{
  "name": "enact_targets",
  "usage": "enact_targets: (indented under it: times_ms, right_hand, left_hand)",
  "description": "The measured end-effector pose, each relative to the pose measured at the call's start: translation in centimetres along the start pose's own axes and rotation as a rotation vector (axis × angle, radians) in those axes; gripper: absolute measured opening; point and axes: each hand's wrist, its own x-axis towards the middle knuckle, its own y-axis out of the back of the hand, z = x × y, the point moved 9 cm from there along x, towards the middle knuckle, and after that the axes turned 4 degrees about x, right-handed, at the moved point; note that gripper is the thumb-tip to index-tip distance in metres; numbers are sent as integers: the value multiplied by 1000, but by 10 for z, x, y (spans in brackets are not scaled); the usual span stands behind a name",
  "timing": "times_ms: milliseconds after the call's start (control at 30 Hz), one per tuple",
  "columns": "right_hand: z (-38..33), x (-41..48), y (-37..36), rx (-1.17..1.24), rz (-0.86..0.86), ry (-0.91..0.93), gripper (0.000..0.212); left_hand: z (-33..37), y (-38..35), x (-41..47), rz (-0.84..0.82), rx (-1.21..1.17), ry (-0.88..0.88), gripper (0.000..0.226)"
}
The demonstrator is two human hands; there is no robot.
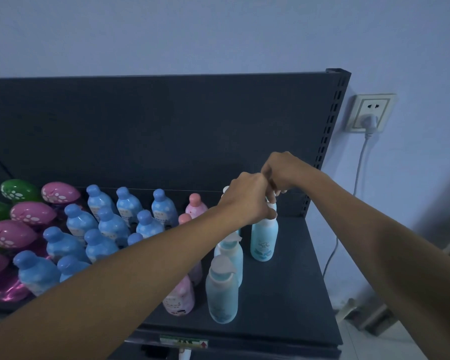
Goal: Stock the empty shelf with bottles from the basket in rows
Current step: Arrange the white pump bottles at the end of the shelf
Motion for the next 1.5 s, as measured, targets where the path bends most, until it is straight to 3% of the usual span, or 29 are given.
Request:
enact_targets:
  times_ms: [200,300,367,500,800,1233,1500]
  right_hand:
    - [-1,-4,-1,-37,-26,-32,18]
    - [-5,-4,5,-37,48,-48,4]
    - [-14,-7,11,-54,103,-49,17]
    - [-49,-18,18,-93,166,-5,17]
    - [-173,-49,-11,-138,216,70,20]
    - [-379,-106,-122,-103,225,33,22]
    - [-481,-141,-204,-76,169,97,18]
  left_hand:
    - [-5,8,-6,33,1,-26,37]
    - [-17,33,-11,80,42,-21,25]
    - [-31,57,-19,117,56,-22,16]
    - [-73,106,-43,175,121,33,10]
    - [-177,167,-114,182,180,99,15]
    - [-345,221,-253,135,151,1,15]
    - [-428,226,-338,73,169,32,34]
